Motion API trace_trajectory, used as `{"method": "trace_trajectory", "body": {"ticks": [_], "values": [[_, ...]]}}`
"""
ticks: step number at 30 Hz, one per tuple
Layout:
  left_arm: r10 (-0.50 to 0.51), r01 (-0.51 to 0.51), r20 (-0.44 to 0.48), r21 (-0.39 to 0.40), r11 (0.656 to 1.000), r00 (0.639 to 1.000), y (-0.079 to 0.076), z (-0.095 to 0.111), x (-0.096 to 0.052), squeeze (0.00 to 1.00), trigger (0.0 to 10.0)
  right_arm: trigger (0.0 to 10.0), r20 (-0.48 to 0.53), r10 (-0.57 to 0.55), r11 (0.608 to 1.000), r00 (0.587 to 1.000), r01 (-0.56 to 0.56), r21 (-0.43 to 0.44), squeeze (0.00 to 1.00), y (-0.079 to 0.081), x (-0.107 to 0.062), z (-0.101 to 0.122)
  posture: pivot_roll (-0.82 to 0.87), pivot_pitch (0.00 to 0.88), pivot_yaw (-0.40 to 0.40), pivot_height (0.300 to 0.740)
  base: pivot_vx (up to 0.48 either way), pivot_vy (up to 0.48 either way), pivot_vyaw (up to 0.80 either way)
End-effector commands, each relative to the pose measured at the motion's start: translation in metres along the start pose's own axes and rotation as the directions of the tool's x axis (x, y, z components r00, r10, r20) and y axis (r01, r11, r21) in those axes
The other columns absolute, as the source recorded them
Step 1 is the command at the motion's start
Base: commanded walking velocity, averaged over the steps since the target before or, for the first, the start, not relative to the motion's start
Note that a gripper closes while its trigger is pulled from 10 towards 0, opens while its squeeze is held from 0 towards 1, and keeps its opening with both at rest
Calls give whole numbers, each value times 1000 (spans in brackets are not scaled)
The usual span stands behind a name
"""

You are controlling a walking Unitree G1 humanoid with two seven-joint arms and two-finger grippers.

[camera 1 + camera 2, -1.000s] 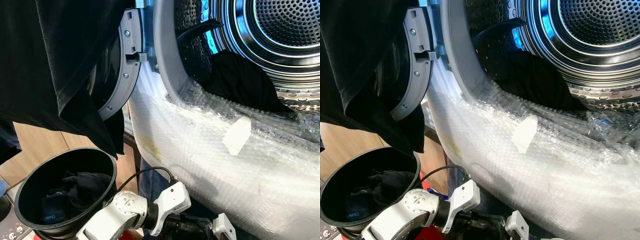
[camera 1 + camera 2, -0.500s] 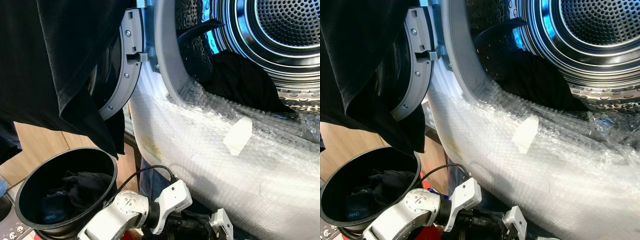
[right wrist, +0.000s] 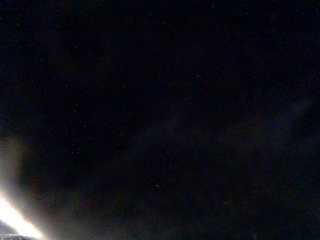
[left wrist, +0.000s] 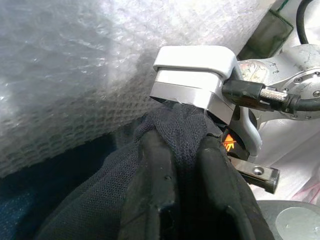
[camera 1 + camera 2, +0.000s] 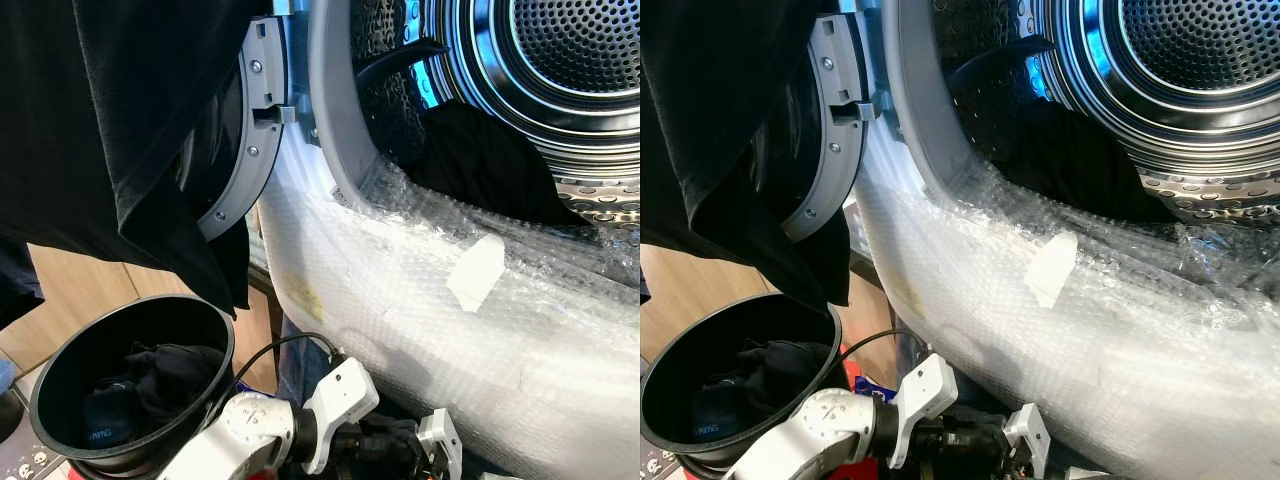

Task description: Clothes washing

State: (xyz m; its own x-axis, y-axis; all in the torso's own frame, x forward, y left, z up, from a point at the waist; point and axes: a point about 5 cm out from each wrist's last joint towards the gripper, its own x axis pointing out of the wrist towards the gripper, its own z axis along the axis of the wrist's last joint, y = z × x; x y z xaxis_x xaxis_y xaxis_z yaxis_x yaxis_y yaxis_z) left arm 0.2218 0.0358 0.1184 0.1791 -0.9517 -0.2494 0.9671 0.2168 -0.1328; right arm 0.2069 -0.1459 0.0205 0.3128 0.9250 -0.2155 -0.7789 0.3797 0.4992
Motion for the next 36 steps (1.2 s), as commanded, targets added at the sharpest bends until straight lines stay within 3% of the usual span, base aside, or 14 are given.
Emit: {"method": "trace_trajectory", "body": {"ticks": [1,4,5,6,10,13,20,21,25,27,29,30,35,36], "values": [[-6,6,-5,2,1000,1000,-8,1,-1,0,10000,0,43,38,999,998,-37,-36,0,2,6,9,146,0,3,740,0,0,0],[33,-33,-15,-22,999,999,-11,-3,-5,0,10000,0,47,48,998,998,-46,-37,0,5,7,7,143,0,10,740,0,0,0],[75,-75,-19,-35,997,997,-12,-5,-7,271,10000,0,48,49,998,998,-48,-36,0,6,6,5,143,0,11,740,0,0,0],[109,-110,-23,-41,993,994,-11,-6,-9,1000,10000,0,49,49,998,998,-48,-35,0,6,6,4,143,0,11,740,0,0,0],[190,-192,-34,-60,980,981,-10,-7,-14,1000,10000,0,49,50,998,998,-49,-30,0,7,6,2,148,0,13,740,0,0,0],[302,-305,-82,-16,952,950,-7,-10,-26,1000,10000,0,47,51,998,998,-50,-26,0,8,6,0,152,0,15,740,0,0,0],[592,-577,-75,152,802,803,12,-1,-48,1000,10000,0,49,53,998,997,-52,-27,0,6,8,0,170,0,15,740,0,0,0],[592,-577,-75,152,802,803,12,-1,-48,1000,10000,0,49,53,998,997,-52,-27,0,6,8,0,170,0,15,740,0,0,0],[758,-747,-28,152,648,652,27,0,-70,1000,10000,0,45,72,997,996,-71,-33,0,8,8,-2,184,0,10,740,0,0,0],[789,-773,-22,190,606,613,29,0,-77,1000,10000,0,40,78,996,996,-77,-36,0,9,8,-3,184,0,10,740,0,0,0],[856,-836,-27,198,511,517,34,-4,-92,1000,10000,0,36,85,996,996,-84,-39,0,10,8,-4,184,0,10,740,0,0,0],[856,-836,-27,198,511,517,34,-4,-92,1000,10000,0,36,85,996,996,-84,-39,0,10,8,-4,184,0,10,740,0,0,0],[971,-954,-37,182,237,234,44,-23,-126,1000,10000,0,19,126,991,992,-125,-56,0,14,5,-7,189,0,9,740,0,0,0],[990,-975,-29,172,142,139,48,-28,-138,1000,10000,0,10,153,986,988,-152,-63,0,18,3,-7,189,0,9,740,0,0,0]]}}
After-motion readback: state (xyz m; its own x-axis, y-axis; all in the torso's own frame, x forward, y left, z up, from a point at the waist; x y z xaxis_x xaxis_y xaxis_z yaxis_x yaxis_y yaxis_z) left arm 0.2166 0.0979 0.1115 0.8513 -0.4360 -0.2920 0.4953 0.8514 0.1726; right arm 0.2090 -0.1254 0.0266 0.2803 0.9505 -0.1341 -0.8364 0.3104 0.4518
